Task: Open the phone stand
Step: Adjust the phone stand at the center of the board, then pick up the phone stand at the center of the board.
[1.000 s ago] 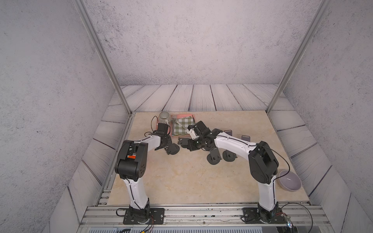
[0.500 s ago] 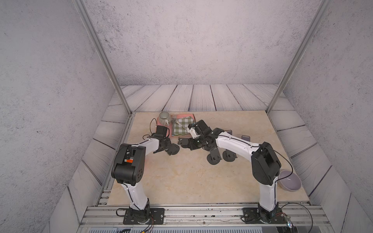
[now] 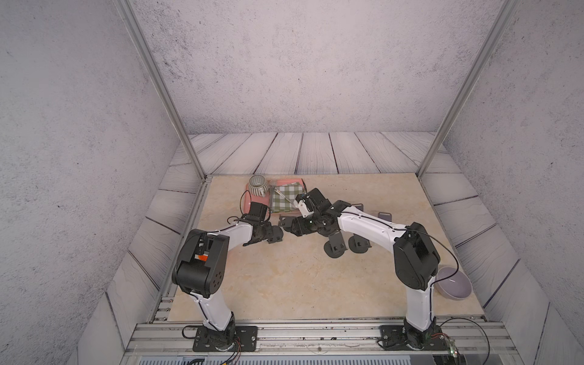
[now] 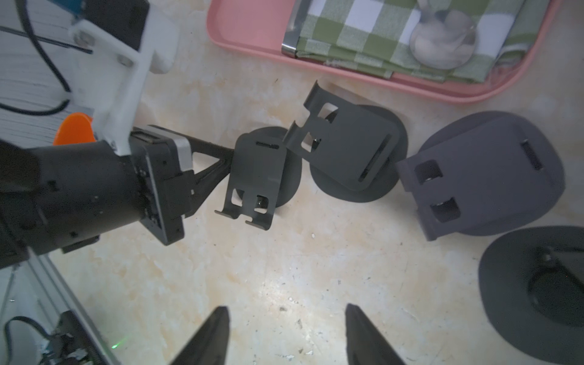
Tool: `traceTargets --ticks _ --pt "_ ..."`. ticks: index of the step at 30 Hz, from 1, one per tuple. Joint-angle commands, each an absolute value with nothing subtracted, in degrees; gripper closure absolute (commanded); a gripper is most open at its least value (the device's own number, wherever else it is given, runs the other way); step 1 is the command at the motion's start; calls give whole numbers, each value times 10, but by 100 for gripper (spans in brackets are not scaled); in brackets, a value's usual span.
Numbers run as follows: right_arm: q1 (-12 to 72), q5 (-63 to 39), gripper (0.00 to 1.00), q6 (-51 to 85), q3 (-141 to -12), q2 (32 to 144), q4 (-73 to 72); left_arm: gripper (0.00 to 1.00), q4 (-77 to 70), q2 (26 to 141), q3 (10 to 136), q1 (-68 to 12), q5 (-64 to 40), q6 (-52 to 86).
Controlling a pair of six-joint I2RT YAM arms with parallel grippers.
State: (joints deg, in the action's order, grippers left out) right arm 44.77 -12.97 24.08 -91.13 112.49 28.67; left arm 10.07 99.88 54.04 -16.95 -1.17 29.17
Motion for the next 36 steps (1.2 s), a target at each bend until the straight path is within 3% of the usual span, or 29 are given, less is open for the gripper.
traceTargets --ticks 1,3,5,7,11,16,36 --pt "451 -115 13 234 -920 1094 301 100 107 971 533 -182 7 295" --pt "450 -108 0 233 -916 1090 301 100 121 959 533 -192 23 288" --pt "450 -101 1 230 -911 1085 301 93 137 948 535 -203 35 281" --pt "449 -96 1 227 -908 1081 304 75 152 938 538 -217 51 278" --pt "450 -83 1 224 -902 1070 308 49 182 923 550 -244 75 277" --pt "450 -64 1 222 -881 1044 310 1 204 924 566 -261 88 280" --pt "449 -16 1 214 -837 991 315 2 235 1038 636 -300 132 383"
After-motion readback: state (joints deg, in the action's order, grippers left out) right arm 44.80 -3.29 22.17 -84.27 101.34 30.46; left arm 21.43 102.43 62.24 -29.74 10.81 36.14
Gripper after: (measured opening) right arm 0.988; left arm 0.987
